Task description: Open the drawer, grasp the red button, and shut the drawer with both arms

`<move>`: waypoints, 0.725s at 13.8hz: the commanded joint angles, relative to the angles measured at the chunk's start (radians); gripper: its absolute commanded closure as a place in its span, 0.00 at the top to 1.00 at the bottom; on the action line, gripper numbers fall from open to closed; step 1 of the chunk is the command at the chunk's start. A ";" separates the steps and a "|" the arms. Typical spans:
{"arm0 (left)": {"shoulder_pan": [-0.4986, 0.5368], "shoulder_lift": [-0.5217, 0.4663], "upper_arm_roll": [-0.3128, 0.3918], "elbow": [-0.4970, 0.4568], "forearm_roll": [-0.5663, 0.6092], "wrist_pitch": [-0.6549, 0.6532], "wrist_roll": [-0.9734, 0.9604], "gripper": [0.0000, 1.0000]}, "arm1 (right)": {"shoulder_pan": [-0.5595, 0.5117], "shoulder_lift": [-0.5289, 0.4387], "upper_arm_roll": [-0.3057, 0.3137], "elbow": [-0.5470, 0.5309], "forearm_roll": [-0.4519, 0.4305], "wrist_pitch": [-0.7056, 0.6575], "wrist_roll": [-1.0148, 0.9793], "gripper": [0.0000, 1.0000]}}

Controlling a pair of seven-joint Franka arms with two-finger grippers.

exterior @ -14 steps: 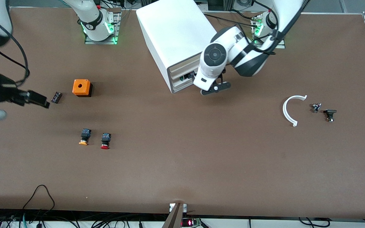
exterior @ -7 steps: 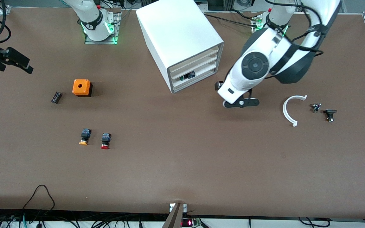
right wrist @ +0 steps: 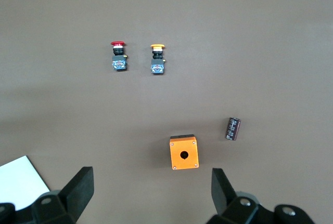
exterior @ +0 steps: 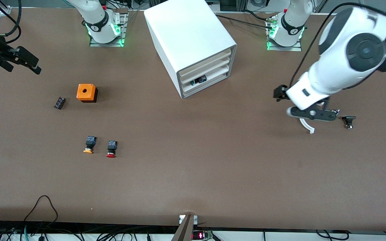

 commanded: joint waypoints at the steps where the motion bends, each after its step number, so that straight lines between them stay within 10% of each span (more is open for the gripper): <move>1: -0.138 -0.092 0.229 -0.022 -0.055 0.000 0.116 1.00 | 0.007 -0.007 0.007 0.007 -0.016 -0.008 0.012 1.00; 5: -0.255 -0.247 0.473 -0.159 -0.161 0.087 0.193 1.00 | 0.021 0.066 0.007 0.136 -0.014 -0.039 -0.001 1.00; 10: -0.298 -0.338 0.517 -0.242 -0.118 0.110 0.213 1.00 | 0.021 0.255 0.007 0.420 -0.005 -0.229 0.005 1.00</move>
